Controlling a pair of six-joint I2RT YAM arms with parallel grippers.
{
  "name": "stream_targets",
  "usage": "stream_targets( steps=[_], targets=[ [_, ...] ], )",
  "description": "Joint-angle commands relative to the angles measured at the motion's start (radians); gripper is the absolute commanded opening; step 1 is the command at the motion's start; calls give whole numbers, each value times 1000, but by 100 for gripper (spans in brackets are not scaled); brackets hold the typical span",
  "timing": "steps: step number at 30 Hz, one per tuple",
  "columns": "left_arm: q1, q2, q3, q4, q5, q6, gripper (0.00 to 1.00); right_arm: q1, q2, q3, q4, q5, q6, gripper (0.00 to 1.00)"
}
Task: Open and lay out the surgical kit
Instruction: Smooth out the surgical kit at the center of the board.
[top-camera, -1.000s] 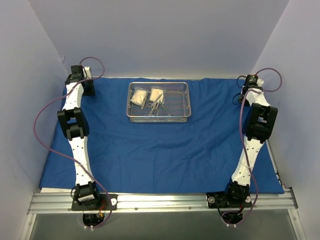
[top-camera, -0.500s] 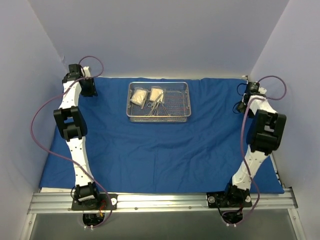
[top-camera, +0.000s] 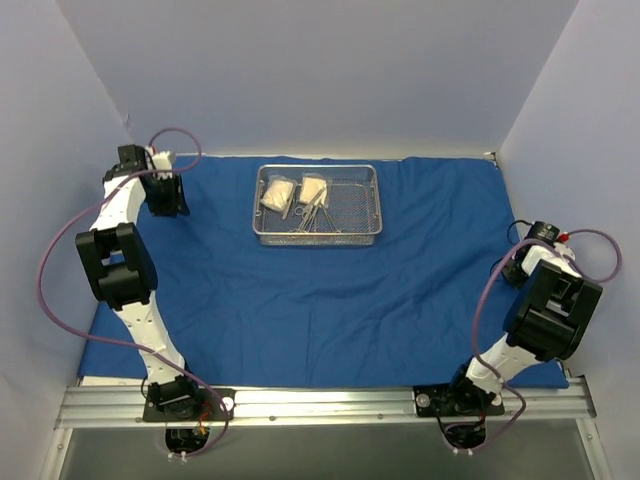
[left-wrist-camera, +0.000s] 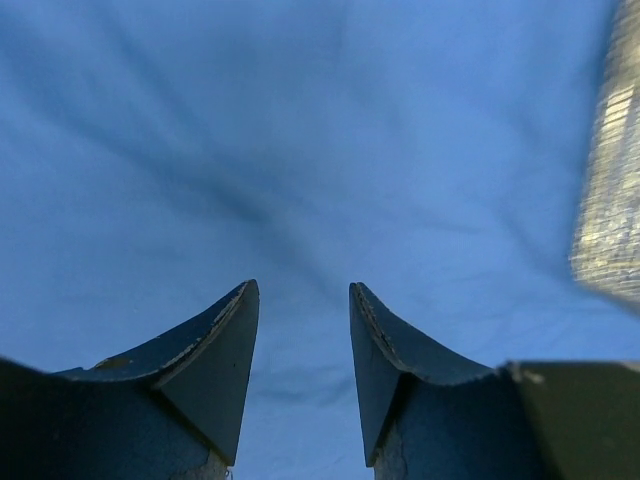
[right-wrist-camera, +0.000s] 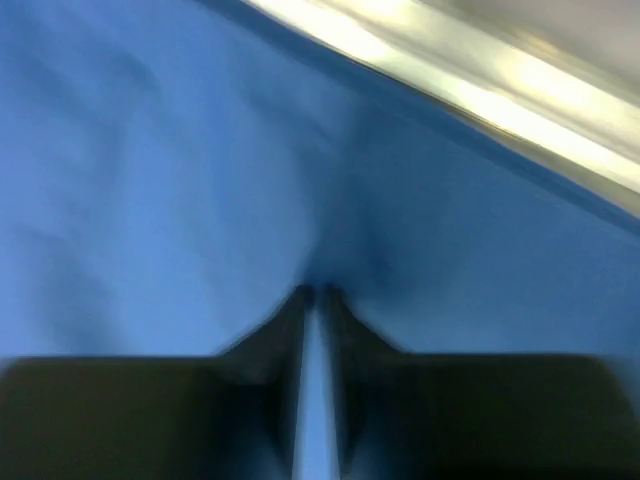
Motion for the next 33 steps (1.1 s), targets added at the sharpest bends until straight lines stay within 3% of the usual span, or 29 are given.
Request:
stream_targets(
  steps=[1,6,9,12,14,17,21,23,25,29,30,31,33],
  targets=[
    [25,31,-72,66,0,12,50,-36,45,-33,40,-90,95,0],
    [56,75,-92,113,-29,-18,50,-197,68,-122,89,-191,147,0],
    [88,91,-108,132,-26,-37,50,-278,24,-168,92,-156,144,0],
    [114,100,-114,146,-9,-48,50,-284,-68,-162,72,-41,104,0],
    [116,103,-111,143,11,-41,50,-225,-116,-110,91,-36,-15,0],
    [110,105,-100,138,40,-35,50,-49,-116,40,-9,141,-125,0],
    [108,102,-91,140,58,-41,50,12,-6,252,-88,85,-268,8],
    [108,96,-96,144,70,-40,50,31,102,338,-153,53,-334,20],
    [106,82,-105,153,77,-35,50,54,181,435,-188,111,-391,39],
    [102,63,-116,173,89,-29,51,78,284,548,-179,166,-445,53],
    [100,65,-114,173,89,-31,51,81,303,571,-178,166,-454,66],
    [100,68,-111,166,89,-31,51,81,338,605,-173,153,-472,93],
    [99,73,-96,156,87,-29,51,78,367,628,-156,119,-500,95]
  ],
)
